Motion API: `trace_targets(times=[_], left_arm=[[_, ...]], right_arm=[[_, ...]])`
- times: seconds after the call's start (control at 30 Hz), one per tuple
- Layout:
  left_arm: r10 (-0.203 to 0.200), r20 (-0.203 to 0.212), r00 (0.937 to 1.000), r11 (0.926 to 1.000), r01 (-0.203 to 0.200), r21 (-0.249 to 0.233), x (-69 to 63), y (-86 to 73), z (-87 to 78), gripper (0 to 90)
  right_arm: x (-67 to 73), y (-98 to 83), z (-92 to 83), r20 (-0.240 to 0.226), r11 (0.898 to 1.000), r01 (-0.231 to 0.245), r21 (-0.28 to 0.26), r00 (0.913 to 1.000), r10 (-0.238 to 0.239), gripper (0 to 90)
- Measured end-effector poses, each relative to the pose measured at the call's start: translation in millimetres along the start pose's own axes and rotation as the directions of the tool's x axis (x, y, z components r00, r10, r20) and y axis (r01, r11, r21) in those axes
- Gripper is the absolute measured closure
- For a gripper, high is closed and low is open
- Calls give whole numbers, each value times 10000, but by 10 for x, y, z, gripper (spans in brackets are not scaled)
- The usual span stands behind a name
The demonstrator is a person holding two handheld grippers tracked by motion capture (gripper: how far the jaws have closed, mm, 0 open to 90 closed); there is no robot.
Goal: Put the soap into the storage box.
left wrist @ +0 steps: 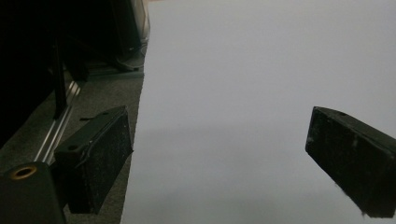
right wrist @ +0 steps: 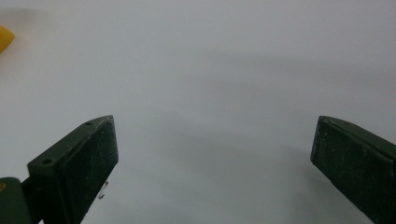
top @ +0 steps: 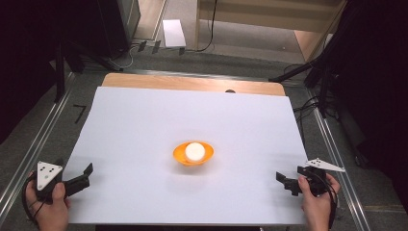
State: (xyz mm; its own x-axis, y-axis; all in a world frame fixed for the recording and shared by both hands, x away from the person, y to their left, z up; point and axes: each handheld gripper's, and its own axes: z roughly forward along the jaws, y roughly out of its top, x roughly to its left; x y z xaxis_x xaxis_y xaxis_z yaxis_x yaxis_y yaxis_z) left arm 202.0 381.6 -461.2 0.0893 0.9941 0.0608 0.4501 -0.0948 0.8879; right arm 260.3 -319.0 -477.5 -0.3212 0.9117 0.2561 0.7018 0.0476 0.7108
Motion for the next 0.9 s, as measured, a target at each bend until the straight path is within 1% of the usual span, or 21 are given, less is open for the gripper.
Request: trace_targets(times=[0.03,0.1,0.13,0.27,0.33,0.53,0.6,0.73,0.9], left_arm=[[2,1,10000,10000,-2,1,0,0,0,74],[3,1,10000,10000,-3,6,0,0,0,74],[1,-3,10000,10000,-1,2,1,0,0,74],[-5,7,10000,10000,5,-1,2,0,-1,74],[-9,9,10000,10000,9,-3,1,0,0,74],[-2,6,10000,10000,2,3,1,0,0,74],[-3,9,10000,10000,3,3,1,0,0,74],[-2,9,10000,10000,2,-2,1,0,0,74],[-3,13,10000,10000,3,-4,1,0,0,74]], right_arm=[[-51,-35,-34,-11,9999,-81,-72,10000,81,9],[-68,-48,-45,-20,9998,-126,-123,9999,126,9],[-96,-66,-57,-59,9997,-110,-205,9999,109,9],[-193,-139,-106,-52,9989,-304,-357,9995,302,9],[-223,-161,-128,-10,9985,-405,-370,9992,405,9],[-319,-216,-193,-104,9961,-493,-733,9988,487,9],[-341,-228,-208,-214,9949,-665,-761,9977,651,14],[-356,-235,-212,-292,9945,-635,-836,9977,613,18],[-373,-244,-225,-311,9930,-796,-874,9965,771,18]])
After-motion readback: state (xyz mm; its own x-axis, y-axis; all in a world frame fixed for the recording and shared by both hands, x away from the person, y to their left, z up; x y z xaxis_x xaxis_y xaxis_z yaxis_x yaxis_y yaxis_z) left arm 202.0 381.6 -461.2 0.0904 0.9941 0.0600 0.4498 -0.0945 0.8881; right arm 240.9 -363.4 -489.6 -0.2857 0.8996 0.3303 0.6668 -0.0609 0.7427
